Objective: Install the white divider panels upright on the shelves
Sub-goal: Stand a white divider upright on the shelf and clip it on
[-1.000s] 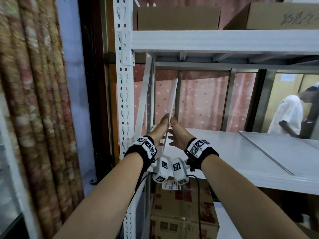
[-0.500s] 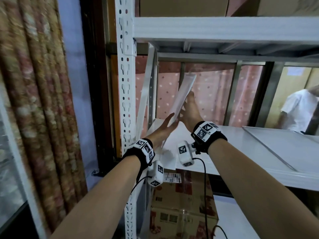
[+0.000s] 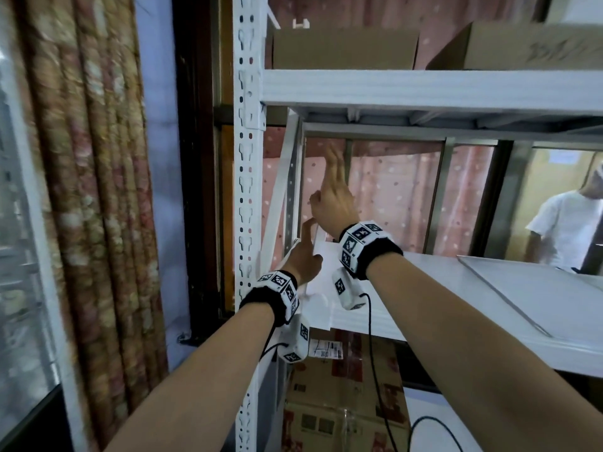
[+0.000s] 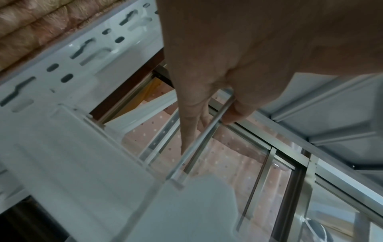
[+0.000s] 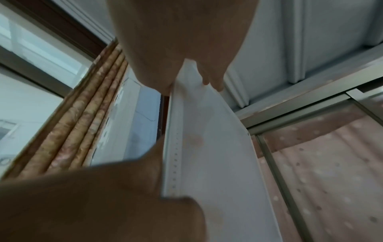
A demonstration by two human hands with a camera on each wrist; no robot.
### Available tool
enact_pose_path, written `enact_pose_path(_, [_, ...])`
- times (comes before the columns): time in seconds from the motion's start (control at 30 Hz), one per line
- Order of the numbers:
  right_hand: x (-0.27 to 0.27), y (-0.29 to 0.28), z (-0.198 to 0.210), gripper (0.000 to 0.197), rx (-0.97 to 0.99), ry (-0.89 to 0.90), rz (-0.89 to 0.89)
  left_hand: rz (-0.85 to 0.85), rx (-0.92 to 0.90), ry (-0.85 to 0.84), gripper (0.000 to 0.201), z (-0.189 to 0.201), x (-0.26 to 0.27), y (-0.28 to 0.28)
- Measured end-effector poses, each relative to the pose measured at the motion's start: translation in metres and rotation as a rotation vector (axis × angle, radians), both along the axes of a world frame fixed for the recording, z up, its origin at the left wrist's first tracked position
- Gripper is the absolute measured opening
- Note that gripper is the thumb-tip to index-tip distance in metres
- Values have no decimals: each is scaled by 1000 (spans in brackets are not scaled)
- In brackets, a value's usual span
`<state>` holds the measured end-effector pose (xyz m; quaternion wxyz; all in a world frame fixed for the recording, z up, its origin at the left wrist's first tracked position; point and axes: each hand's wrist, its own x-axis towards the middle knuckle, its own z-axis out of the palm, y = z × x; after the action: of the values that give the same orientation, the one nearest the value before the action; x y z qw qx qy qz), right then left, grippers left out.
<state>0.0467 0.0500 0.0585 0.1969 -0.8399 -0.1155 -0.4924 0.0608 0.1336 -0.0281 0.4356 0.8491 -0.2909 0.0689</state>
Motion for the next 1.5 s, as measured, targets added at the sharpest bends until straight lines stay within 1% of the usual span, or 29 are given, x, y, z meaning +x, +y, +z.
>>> enact_pose_path(0.13, [4, 14, -4, 102, 53, 32, -46, -23, -82, -73, 82, -1, 2, -1])
enact_pose_path(0.23, [9, 17, -4, 101, 126, 61, -79, -43, -134, -65, 82, -2, 2, 1])
enact_pose_path(0.33, [15, 16, -5, 99, 137, 97, -80, -134, -143, -76, 85, -9, 0, 11])
enact_pose_path(0.4, [16, 17, -5, 101, 130, 105, -107, -178, -118, -67, 87, -14, -2, 15])
enact_pose_path(0.47, [16, 18, -4, 103, 129, 100, -118, -174, -74, -28, 86, -16, -5, 18])
enact_pose_path(0.53, [14, 18, -2, 102, 131, 123, -119, -170, -52, -24, 82, -14, -7, 19])
enact_pose_path(0.63, [9, 18, 5, 96, 142, 179, -134, -181, -38, -25, 81, -8, -9, 20])
enact_pose_path(0.77, [5, 14, 16, 88, 159, 143, -97, -205, -51, -12, 87, -3, -7, 17])
enact_pose_path(0.9, [-5, 12, 24, 87, 187, 209, -57, -228, -76, -45, 88, 2, -9, 22])
enact_pose_path(1.1, [-16, 10, 30, 99, 210, 271, -97, -218, 18, -61, 85, 16, -12, 21])
enact_pose_path(1.17, [-17, 7, 32, 96, 213, 266, -95, -204, 38, -62, 84, 18, -17, 18])
enact_pose_path(1.3, [-23, 5, 30, 84, 185, 247, -96, -218, 46, -68, 88, 16, -21, 15])
enact_pose_path(1.5, [-23, 3, 26, 86, 199, 255, -114, -215, 63, -99, 91, 15, -27, 12])
